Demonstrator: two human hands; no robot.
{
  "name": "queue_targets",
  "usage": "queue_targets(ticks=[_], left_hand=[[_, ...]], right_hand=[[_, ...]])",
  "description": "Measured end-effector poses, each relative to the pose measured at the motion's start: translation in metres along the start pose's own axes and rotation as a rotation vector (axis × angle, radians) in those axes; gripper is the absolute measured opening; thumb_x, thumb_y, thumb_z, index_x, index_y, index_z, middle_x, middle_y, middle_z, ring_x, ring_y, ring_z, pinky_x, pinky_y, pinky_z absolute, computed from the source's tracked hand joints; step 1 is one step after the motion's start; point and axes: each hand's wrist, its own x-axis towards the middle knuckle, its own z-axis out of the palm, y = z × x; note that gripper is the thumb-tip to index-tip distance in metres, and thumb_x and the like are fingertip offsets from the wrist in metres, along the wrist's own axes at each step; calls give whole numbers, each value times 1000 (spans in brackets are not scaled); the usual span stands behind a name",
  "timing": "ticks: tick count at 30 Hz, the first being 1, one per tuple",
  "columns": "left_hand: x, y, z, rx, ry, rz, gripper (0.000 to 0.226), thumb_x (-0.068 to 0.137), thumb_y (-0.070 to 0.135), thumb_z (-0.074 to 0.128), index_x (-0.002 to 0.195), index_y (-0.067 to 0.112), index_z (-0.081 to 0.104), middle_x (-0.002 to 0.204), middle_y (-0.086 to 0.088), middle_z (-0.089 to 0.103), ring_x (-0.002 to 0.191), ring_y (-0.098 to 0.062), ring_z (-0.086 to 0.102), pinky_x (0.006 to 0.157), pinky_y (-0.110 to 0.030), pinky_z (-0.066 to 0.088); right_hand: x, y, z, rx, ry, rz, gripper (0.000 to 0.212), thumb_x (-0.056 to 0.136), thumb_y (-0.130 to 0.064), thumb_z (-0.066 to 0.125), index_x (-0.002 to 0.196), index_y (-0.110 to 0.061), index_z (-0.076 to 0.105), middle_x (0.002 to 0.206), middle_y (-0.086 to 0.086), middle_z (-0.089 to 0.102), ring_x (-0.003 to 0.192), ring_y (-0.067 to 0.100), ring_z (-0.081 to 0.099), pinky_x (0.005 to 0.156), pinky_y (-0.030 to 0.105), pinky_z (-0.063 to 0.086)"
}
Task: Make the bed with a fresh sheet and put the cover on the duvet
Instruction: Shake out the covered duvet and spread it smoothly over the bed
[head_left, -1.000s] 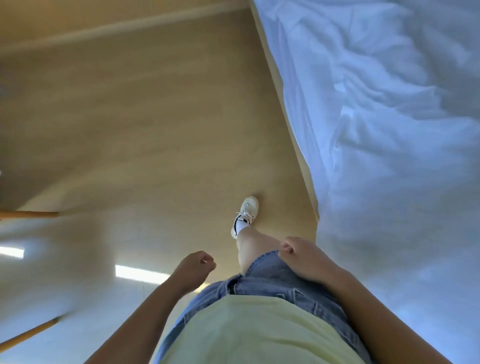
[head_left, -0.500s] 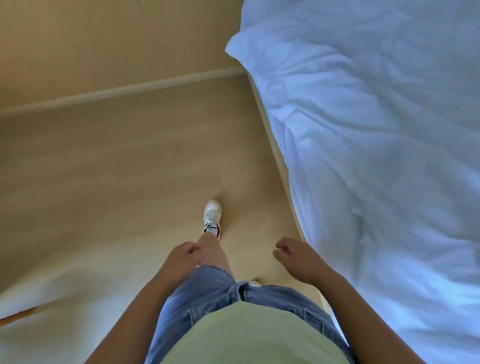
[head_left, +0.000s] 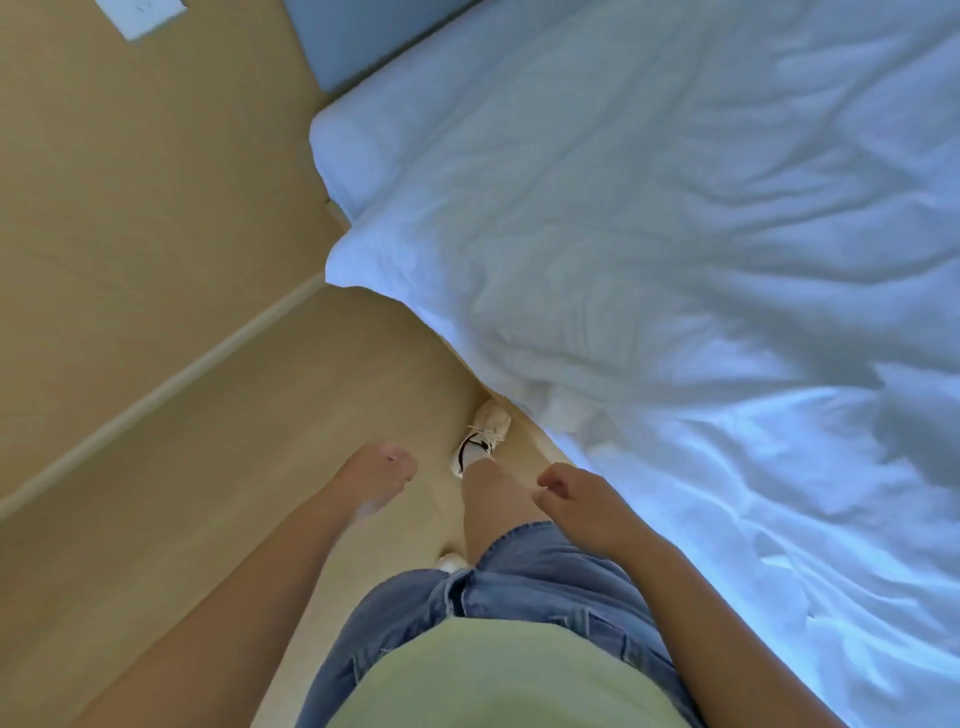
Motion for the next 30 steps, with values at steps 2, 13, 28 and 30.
queue_targets(ticks=[2, 13, 28, 30], left_hand=[[32, 33, -19, -5, 14, -6, 14, 89, 20, 52, 80, 13, 60, 91, -10, 63, 77, -19, 56, 59, -26, 38], [194, 223, -129, 147, -38, 27, 3, 89, 22, 55, 89, 23, 58, 98, -3, 64, 96, -23, 62, 80, -31, 49], [386, 268, -172, 612, -244, 186, 61, 79, 53, 63, 119, 8, 54, 110, -7, 63, 103, -26, 60, 77, -29, 45], [380, 273, -168, 667, -351, 296, 38, 91, 40, 51, 111, 9, 59, 97, -4, 66, 92, -21, 62, 67, -22, 42]], right_hand=[[39, -21, -25, 10, 18, 14, 30, 95, -31, 48, 121, -17, 54, 113, -2, 57, 99, 13, 54, 78, 22, 39], [218, -158, -140, 79, 68, 59, 31, 97, -30, 45, 118, -10, 55, 116, 5, 59, 105, 20, 53, 83, 28, 38], [406, -270, -129, 475, 384, 498, 78, 86, -59, 53, 141, -9, 33, 141, 12, 33, 132, 32, 29, 104, 39, 29], [422, -280, -129, 522, 387, 575, 94, 79, -68, 55, 141, -4, 28, 139, 13, 30, 132, 32, 26, 102, 41, 32]])
